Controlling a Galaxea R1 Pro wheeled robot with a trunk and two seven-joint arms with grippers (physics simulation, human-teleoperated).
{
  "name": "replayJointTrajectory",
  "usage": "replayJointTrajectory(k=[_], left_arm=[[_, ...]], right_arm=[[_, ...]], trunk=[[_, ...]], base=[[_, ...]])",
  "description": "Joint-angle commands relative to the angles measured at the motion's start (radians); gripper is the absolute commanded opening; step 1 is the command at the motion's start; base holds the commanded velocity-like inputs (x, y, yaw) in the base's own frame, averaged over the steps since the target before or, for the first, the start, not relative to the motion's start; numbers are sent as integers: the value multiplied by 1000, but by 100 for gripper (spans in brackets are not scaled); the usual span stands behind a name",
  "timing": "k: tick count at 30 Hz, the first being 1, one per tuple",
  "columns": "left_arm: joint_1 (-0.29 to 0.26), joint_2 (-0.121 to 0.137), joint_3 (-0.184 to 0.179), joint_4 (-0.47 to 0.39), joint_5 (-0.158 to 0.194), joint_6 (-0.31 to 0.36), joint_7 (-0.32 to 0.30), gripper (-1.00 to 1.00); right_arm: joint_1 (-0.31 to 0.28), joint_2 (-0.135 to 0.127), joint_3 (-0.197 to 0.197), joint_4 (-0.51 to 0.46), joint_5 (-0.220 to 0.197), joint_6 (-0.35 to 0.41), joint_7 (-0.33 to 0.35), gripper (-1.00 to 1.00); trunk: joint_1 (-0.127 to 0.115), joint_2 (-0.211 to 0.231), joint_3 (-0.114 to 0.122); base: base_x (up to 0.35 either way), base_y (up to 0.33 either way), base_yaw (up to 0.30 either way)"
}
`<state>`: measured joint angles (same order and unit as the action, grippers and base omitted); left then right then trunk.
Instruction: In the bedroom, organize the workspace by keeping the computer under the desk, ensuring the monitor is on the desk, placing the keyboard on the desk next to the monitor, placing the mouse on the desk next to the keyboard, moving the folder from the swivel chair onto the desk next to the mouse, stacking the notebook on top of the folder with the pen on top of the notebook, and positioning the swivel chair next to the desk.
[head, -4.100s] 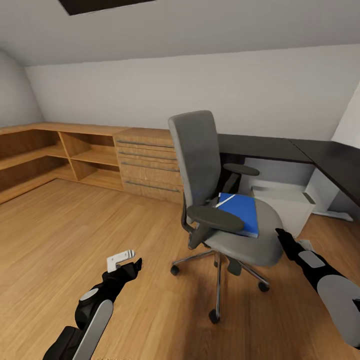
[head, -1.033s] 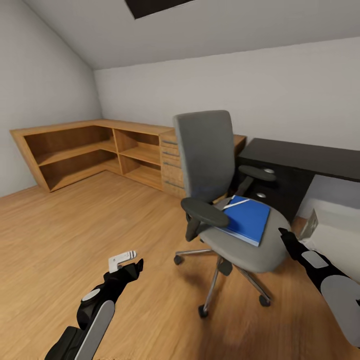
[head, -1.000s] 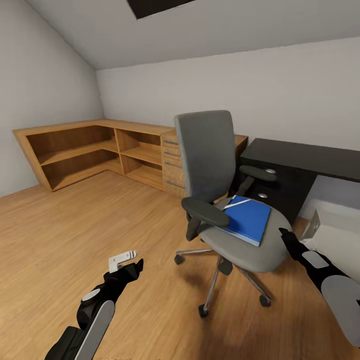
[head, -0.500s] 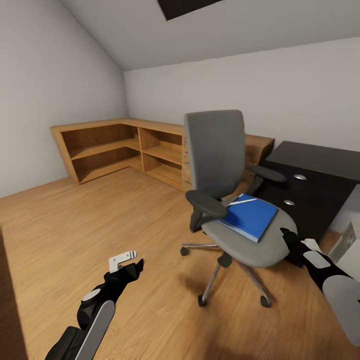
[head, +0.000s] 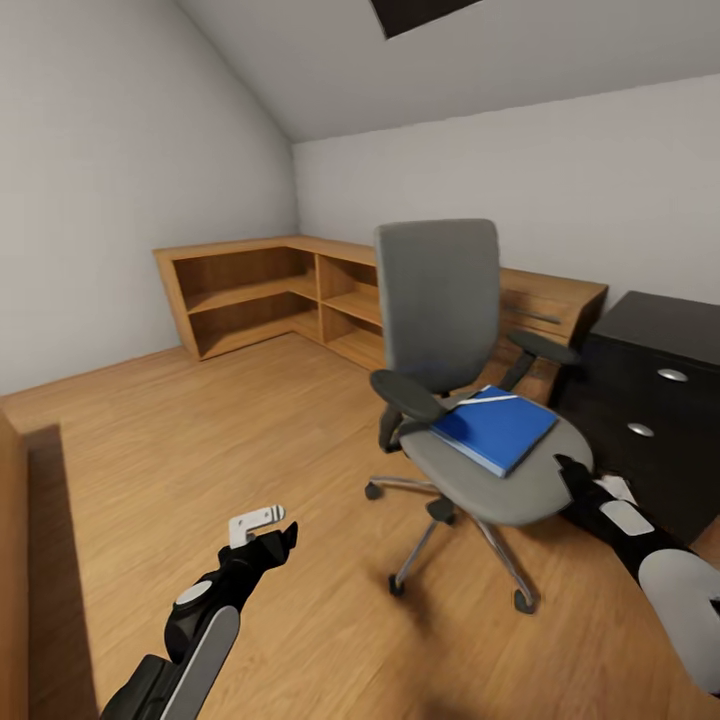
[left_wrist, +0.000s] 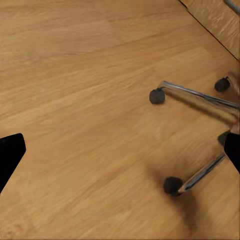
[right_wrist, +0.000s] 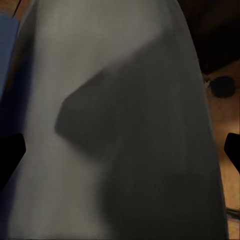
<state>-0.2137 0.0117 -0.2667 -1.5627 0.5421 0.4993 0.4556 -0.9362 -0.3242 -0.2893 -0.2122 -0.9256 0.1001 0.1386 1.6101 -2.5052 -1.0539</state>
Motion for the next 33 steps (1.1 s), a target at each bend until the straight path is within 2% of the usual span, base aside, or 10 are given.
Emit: replayJointTrajectory(k=[1,21,33], left_arm=[[-1,1,-5,0,10,1,10,100],[-1,1,-9,4,9,1,10,100],[-1,1,-8,4,10,2,11,100]], right_arm=[[0,21,18,6,-9,4,2,100],[0,21,19,9,-5,1,2,100],[0,22,19,11,-7,0,3,100]], trunk=[[0,0,-1],[0,0,-1],[0,0,-1]], base=[[89,0,52],[3,0,3],[-240,0,0]])
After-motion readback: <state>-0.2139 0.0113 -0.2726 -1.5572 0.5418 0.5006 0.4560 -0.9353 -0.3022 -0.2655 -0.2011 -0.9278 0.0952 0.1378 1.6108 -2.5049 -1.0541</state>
